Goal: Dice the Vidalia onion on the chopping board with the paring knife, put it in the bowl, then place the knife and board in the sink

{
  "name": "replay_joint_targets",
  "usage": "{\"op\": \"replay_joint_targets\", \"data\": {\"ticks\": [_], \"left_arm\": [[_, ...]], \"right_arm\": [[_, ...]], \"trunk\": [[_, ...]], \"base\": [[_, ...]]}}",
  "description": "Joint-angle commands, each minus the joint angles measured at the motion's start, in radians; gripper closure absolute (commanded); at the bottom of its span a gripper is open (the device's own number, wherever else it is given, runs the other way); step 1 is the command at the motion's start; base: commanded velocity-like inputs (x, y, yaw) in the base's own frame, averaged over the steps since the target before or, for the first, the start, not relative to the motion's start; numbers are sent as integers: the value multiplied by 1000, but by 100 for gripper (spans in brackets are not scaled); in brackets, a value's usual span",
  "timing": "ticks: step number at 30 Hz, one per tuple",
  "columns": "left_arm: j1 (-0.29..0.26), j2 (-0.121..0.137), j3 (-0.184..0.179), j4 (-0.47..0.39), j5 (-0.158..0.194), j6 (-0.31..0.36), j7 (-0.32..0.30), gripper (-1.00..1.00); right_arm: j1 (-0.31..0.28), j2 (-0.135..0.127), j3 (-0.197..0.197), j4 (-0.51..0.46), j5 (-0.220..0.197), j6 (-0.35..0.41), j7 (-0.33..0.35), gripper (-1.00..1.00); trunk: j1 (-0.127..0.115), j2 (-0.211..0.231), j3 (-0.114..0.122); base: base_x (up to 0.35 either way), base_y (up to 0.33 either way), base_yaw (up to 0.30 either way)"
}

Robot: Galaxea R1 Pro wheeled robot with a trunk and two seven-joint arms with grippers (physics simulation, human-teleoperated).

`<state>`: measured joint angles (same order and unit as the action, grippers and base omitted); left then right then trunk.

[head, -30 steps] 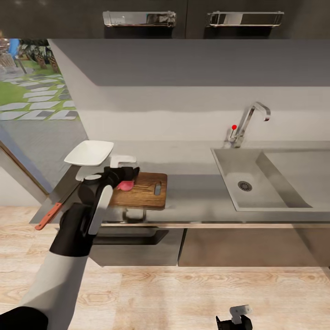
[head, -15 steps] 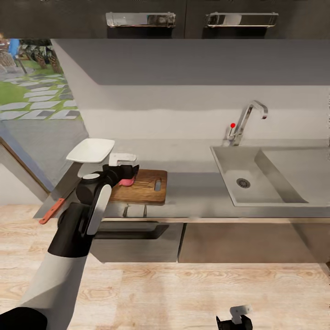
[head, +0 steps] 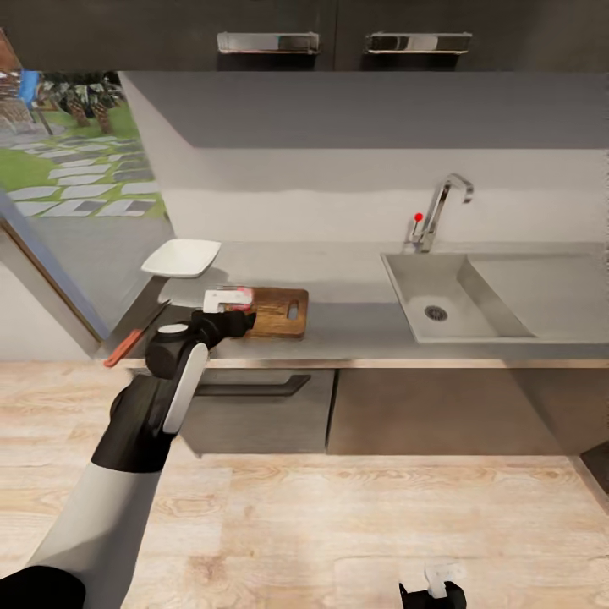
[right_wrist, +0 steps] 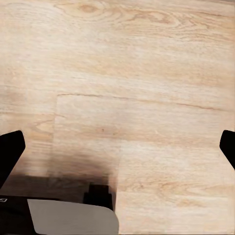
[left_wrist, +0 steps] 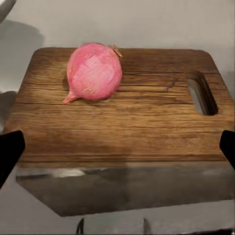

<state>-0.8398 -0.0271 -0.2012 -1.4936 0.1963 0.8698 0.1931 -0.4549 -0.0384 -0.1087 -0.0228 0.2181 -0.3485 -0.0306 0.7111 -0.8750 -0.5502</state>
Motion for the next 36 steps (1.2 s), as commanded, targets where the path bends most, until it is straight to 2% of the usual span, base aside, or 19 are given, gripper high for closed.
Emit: {"op": "replay_joint_targets", "data": {"ticks": [1, 10, 13, 14, 15, 18, 21, 22, 23, 24, 25, 26, 27, 29, 30, 31, 33, 35, 36], "left_arm": [[-1, 1, -1, 16, 11, 3, 10, -100], [0, 3, -3, 104, 12, -4, 9, -100], [1, 3, -5, 174, 12, -12, 6, -100], [1, 4, -5, 200, 12, -23, 5, -100], [1, 4, -6, 272, 12, -77, 2, -100], [1, 3, -8, 366, 12, -166, -1, -100], [1, 1, -34, 562, 12, -332, -4, -100], [1, 1, -44, 602, 12, -364, -5, -100], [2, -3, -103, 817, 12, -545, -6, -100], [2, -7, -124, 911, 12, -625, -7, -100], [2, -10, -131, 960, 12, -663, -7, -100], [2, -22, -147, 1100, 13, -755, -14, -100], [2, -26, -150, 1143, 13, -776, -18, -100], [2, -35, -157, 1293, 13, -843, -49, -100], [3, -37, -159, 1367, 14, -907, -70, -100], [5, -37, -160, 1468, 15, -1036, -93, -100], [13, -33, -161, 1530, 17, -1225, -107, -100], [59, -25, -160, 1560, 18, -1350, -113, -100], [71, -22, -160, 1563, 18, -1364, -114, -100]], "right_arm": [[-1, 0, -8, 1, 11, -4, -3, -100], [-1, -1, -8, 1, 11, -4, -3, -100], [-1, -1, -8, 1, 11, -4, -3, -100], [-1, -1, -8, 1, 11, -4, -3, -100], [-1, -2, -8, 1, 11, -4, -3, -100], [-1, -2, -8, 1, 11, -4, -3, -100], [-1, -3, -8, 1, 11, -4, -3, -100], [-1, -3, -8, 1, 11, -4, -3, -100], [-1, -3, -8, 1, 11, -4, -3, -100], [-1, -3, -8, 1, 11, -4, -3, -100], [-1, -3, -8, 1, 12, -4, -3, -100], [-1, -3, -8, 0, 11, -4, -3, -100], [-1, -3, -8, 0, 11, -4, -3, -100], [-1, -3, -8, 0, 12, -7, -3, -100], [-1, -3, -8, 0, 12, -10, -3, -100], [-1, -3, -8, 0, 12, -16, -3, -100], [-1, -3, -8, 0, 12, -27, -3, -100], [-1, -3, -8, 0, 12, -42, -3, -100], [-1, -4, -8, 0, 12, -44, -3, -100]], "trunk": [[-1, -1, -1], [-1, -1, -1], [-1, -1, -1], [-1, -1, -1], [-1, -1, -1], [-1, -1, -1], [-1, -1, -1], [-1, -1, -1], [-1, -1, -1], [-1, -1, -1], [-1, -1, -1], [-1, -1, -1], [-1, -1, -1], [-1, -1, -1], [-1, -1, -1], [-1, -1, -1], [-1, -1, -1], [-1, -1, -1], [-1, -1, -1]], "base": [[-336, 0, 0], [-338, 0, 0], [-339, 0, 0], [-319, 0, 0], [-154, 0, 0], [-88, 0, 0], [-28, 0, 0], [-13, 0, 0], [-4, 0, 0], [-3, 0, 0], [-2, 0, 0], [-1, 0, 0], [0, 0, 0], [0, 0, 0], [0, 0, 0], [0, 0, 0], [0, 0, 0], [0, 0, 0], [0, 0, 0]]}}
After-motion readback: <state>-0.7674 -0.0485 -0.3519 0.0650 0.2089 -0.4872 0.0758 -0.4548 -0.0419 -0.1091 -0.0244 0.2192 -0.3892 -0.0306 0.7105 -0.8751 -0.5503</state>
